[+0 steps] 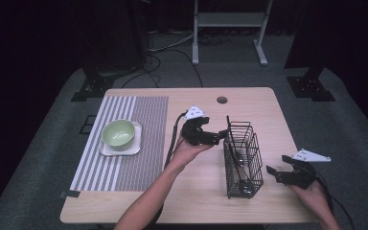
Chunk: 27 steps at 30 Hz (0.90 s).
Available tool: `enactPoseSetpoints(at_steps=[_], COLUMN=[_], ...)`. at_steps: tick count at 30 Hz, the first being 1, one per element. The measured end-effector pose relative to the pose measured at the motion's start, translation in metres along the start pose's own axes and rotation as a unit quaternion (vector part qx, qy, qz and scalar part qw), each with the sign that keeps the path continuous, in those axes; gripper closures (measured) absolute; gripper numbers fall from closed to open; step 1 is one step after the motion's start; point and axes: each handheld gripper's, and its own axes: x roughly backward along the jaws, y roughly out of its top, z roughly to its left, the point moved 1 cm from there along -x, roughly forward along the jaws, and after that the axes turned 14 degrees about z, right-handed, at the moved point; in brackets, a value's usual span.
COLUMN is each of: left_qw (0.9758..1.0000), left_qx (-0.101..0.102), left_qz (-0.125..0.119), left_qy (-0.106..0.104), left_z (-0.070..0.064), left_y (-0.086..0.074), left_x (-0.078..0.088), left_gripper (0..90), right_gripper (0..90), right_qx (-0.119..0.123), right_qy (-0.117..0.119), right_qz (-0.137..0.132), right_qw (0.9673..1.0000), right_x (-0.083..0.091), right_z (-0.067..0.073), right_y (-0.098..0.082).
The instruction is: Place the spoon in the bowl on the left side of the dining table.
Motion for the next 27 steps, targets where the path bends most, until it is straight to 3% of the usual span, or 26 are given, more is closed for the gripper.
enactPoseSetpoints(at_steps=[20,25,27], left_qw=[0.9999,0.9998,0.9998], left_qx=[0.003,-0.006,-0.012], left_qz=[0.01,0.005,0.004], left_qy=[-0.013,-0.016,-0.015], left_z=[-0.001,-0.005,-0.006], left_y=[0.012,0.016,0.019], left_x=[-0.02,-0.022,-0.022], left_gripper=[11.9,15.1,20.2], right_gripper=[14.4,14.4,14.4], right_qx=[-0.006,-0.007,-0.007], right_qy=[0.001,0.002,0.002], right_qz=[-0.004,-0.006,-0.007], right_qw=[1.0,1.0,1.0], right_x=[0.001,0.002,0.002], right_z=[-0.001,-0.001,-0.001], right_y=[0.001,0.001,0.001])
